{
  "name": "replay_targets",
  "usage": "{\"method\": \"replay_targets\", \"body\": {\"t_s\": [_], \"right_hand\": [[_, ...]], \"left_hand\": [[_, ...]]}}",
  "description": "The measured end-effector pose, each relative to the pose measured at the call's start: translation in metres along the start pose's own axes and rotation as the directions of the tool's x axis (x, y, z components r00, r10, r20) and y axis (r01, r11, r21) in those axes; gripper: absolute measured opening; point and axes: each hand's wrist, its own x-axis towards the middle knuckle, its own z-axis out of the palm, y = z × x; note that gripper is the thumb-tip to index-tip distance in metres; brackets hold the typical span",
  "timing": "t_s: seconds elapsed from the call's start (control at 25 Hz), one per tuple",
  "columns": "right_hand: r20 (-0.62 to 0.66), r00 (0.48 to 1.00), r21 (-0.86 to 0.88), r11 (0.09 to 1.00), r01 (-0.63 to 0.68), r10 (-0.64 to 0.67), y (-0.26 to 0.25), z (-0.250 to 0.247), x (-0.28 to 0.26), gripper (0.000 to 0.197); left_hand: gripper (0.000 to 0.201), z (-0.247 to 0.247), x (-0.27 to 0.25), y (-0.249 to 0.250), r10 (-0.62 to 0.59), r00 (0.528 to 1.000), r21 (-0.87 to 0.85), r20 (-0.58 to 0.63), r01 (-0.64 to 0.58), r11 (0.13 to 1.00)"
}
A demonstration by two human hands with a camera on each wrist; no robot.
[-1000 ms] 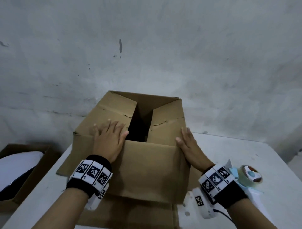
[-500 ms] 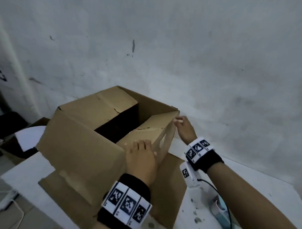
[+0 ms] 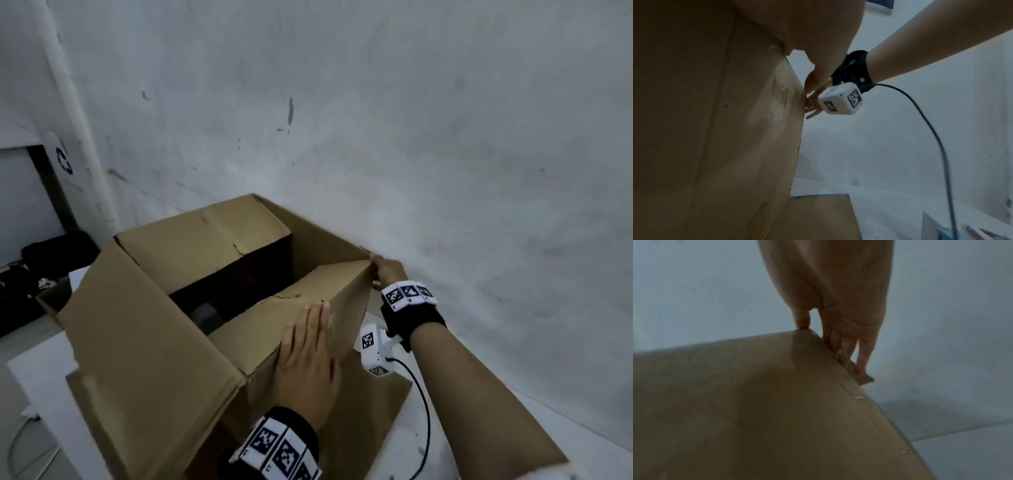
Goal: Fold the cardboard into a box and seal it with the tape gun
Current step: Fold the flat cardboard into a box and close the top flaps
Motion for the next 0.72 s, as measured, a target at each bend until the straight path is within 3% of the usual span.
{"method": "replay_targets", "body": {"t_s": [0.08,0.2,0.28,0.36,0.4,0.48,0.6,0.72], "right_hand": [[-0.027,0.995,0.064,0.993,0.095,-0.093,-0.005,0.002,0.004,0.019],[-0.039,0.979,0.103,0.973,0.204,-0.201,-0.005,0.003,-0.008,0.025],[-0.034,0.996,0.218,0.972,0.091,-0.085,-0.001,0.000,-0.011,0.024],[0.045,0.993,0.384,0.916,-0.115,0.106,0.009,-0.003,-0.004,0.041],[0.075,0.989,0.415,0.897,-0.150,0.131,0.016,-0.004,0.003,0.050],[0.065,0.992,0.400,0.908,-0.122,0.105,0.026,-0.005,0.005,0.049],[-0.006,0.992,0.398,0.910,-0.116,0.129,0.030,-0.007,-0.008,0.023],[-0.024,0.996,0.354,0.933,-0.070,0.084,0.023,-0.007,-0.020,0.020]], "left_hand": [[0.072,0.005,0.000,-0.002,-0.027,0.998,0.037,-0.064,0.030,0.999],[0.073,0.007,-0.004,-0.001,-0.050,0.995,0.039,-0.083,0.053,0.998],[0.075,0.004,-0.012,-0.003,-0.044,0.992,0.024,-0.120,0.048,0.999],[0.071,0.001,-0.021,-0.009,-0.051,0.987,0.025,-0.149,0.055,0.998],[0.067,0.001,-0.024,-0.014,-0.050,0.983,0.046,-0.176,0.059,0.997],[0.063,0.002,-0.031,-0.021,-0.024,0.979,0.108,-0.205,0.047,0.993],[0.062,0.003,-0.038,-0.026,0.019,0.966,0.146,-0.257,0.019,0.989],[0.064,0.000,-0.047,-0.023,-0.006,0.954,0.127,-0.299,0.046,0.991]]}}
